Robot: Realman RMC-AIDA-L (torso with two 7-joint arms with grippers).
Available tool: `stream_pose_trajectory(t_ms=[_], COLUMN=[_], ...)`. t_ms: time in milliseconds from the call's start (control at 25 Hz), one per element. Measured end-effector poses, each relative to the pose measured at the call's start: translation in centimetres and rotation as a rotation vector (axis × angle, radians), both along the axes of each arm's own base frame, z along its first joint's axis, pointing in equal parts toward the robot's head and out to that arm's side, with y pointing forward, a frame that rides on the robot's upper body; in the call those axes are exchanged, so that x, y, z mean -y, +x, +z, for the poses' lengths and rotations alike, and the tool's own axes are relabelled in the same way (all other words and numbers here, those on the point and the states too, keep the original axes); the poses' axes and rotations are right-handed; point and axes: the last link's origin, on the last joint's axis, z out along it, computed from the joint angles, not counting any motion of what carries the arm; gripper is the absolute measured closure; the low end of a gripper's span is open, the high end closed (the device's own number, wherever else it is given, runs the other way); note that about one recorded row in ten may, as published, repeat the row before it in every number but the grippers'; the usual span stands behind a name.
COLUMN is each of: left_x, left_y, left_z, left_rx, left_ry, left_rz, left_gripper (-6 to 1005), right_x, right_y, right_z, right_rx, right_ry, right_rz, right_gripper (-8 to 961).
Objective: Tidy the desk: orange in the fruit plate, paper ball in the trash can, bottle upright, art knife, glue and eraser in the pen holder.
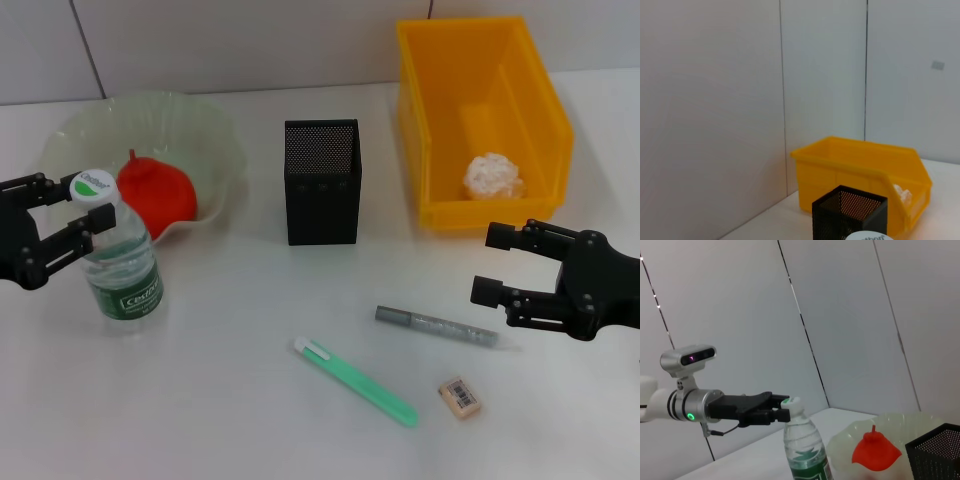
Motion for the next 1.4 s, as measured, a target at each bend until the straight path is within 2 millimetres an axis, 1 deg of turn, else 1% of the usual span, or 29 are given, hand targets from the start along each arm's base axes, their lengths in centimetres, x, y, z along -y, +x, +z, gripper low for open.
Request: stream_pose_trajectory(t_ms=[280,640,800,880,1000,1160,1240,1320,1360,1400], left_x=[0.0,0.3,0.5,0.9,2.0,4.5,6.0,7.3,7.3,8.2], left_y=[-0.2,-0.3,-0.4,-0.6,-1.2,-2.1,-2.4,-2.6,-2.6,-3.1], left_z=[-0.6,-0.1,0.0,0.4,1.4,1.6,0.9,-0.1,-0.1,-1.1], left_rx=[0.007,0.055,0.057,0.053,0.050,0.068,0.081,0.100,0.100,0.118], left_ry=[-0.009,0.029,0.029,0.036,0.061,0.059,0.026,-0.009,-0.009,-0.024], left_rz=[0.004,0.006,0.005,0.005,0.013,0.007,-0.021,-0.038,-0.038,-0.039], left_gripper=[480,458,305,229,206,192,193,193,194,194], right_x=[0.0,0.1,0.1,0.1,0.1,0.0,-0.1,-0.8,-1.3,-1.9], right_y=[0.0,0.1,0.1,0.1,0.2,0.1,-0.4,-1.5,-2.4,-3.4], right_z=[0.0,0.0,0.0,0.1,0.8,3.1,4.3,5.6,6.2,6.6], right_rx=[-0.001,0.000,0.001,0.001,-0.019,-0.067,-0.068,-0.029,0.016,0.083], right_ry=[-0.001,-0.001,0.000,0.003,0.016,0.036,0.021,-0.024,-0.055,-0.088], right_rz=[-0.002,-0.004,-0.004,-0.004,-0.012,-0.030,-0.032,-0.047,-0.056,-0.068], right_gripper=[136,137,137,137,137,138,138,138,138,138])
